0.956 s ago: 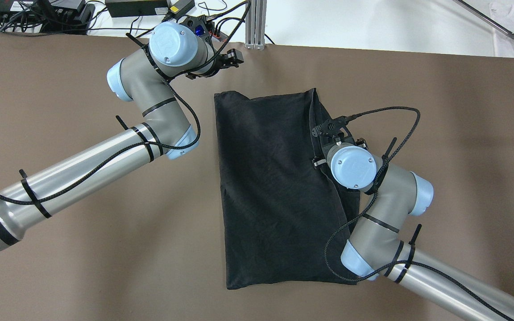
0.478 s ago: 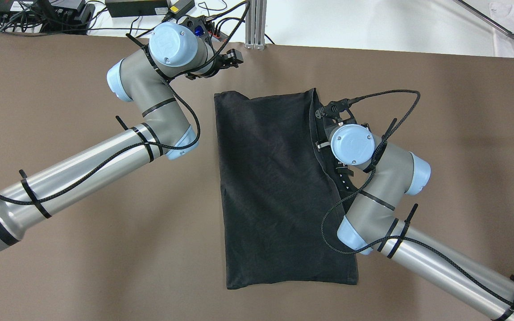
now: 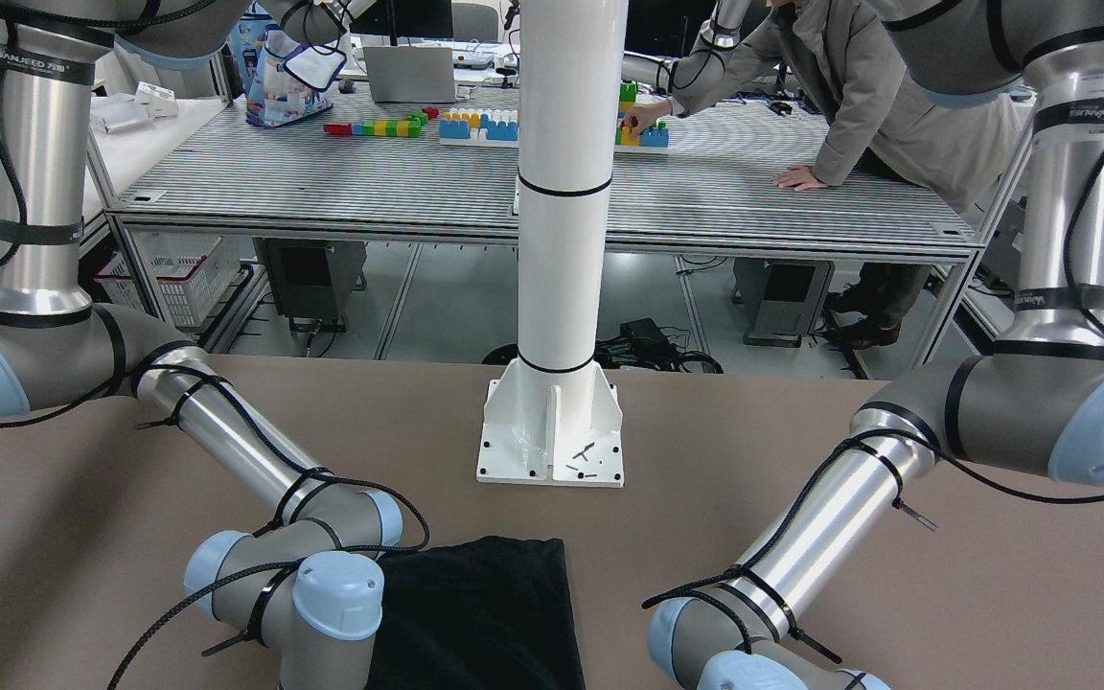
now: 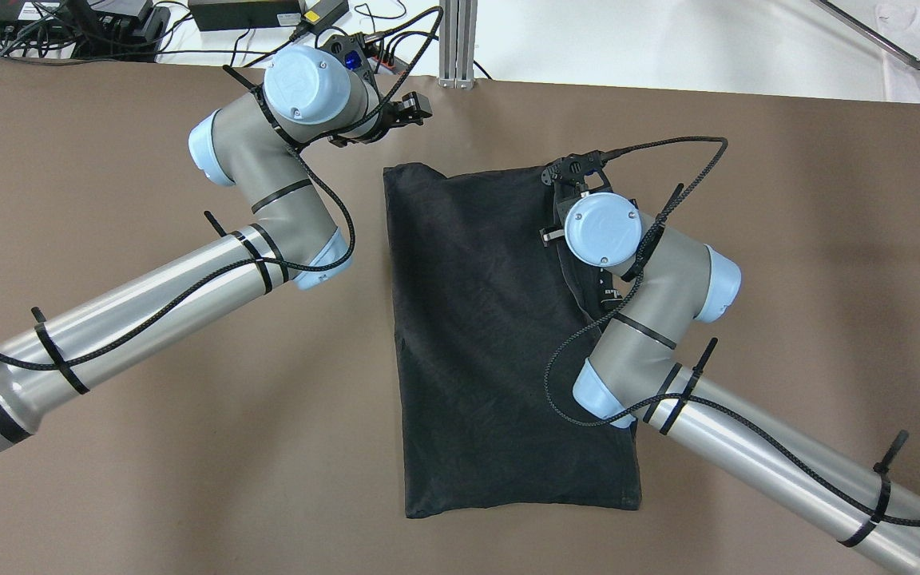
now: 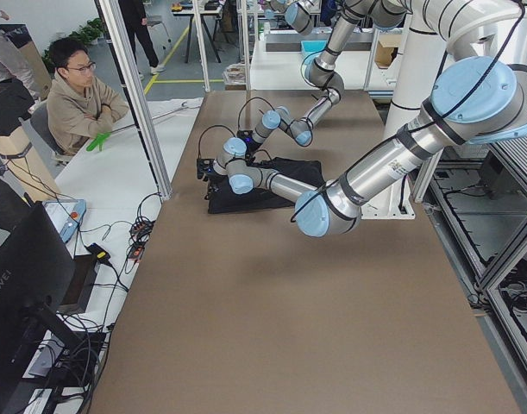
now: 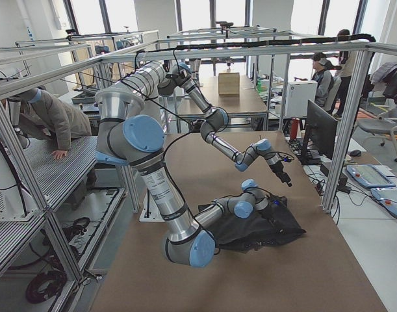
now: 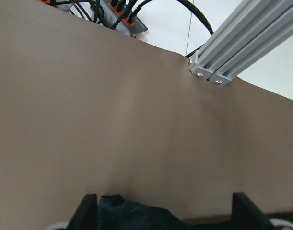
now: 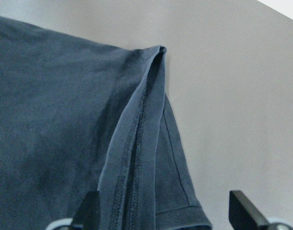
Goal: Fold clothes
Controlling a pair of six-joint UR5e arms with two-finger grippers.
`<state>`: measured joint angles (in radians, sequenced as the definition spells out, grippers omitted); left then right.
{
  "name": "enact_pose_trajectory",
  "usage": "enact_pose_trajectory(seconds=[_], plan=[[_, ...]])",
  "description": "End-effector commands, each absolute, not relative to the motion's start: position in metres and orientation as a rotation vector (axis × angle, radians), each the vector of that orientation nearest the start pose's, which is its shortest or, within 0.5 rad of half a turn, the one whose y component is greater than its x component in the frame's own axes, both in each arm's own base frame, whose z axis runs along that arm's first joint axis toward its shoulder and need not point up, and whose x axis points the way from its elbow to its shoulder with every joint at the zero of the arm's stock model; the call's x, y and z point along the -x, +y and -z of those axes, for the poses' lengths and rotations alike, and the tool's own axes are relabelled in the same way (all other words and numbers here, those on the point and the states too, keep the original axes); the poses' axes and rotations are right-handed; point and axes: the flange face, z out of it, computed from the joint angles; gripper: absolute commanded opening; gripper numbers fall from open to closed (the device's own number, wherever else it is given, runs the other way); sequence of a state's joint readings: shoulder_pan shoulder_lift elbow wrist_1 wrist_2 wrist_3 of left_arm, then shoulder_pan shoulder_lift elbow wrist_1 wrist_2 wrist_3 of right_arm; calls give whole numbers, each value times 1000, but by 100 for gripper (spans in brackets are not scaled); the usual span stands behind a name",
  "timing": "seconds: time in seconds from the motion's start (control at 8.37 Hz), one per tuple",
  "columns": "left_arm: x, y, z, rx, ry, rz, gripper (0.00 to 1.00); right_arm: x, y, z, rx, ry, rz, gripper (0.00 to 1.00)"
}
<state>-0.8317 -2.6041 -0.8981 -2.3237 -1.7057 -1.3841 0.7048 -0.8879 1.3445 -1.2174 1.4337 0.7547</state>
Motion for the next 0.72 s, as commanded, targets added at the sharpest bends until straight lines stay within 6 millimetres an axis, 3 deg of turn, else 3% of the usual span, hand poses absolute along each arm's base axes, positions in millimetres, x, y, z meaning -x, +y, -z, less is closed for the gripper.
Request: enact_pose_trajectory(seconds=[0.0,0.12,0.36,0.6], plan=[[-501,-712,-191,-433,1055,502,100,509,-596,-300,-630,-539,1,95],[-500,-713,-190,-435,1055,502,100,516,-585,-323,-610,-518,21,94],[-500,-713,-190,-433,1056,502,100,512,-581,-348,-596,-500,38,95],[-500,-713,-190,-434,1055,501,100,486,-598,-357,-631,-480,96,94]])
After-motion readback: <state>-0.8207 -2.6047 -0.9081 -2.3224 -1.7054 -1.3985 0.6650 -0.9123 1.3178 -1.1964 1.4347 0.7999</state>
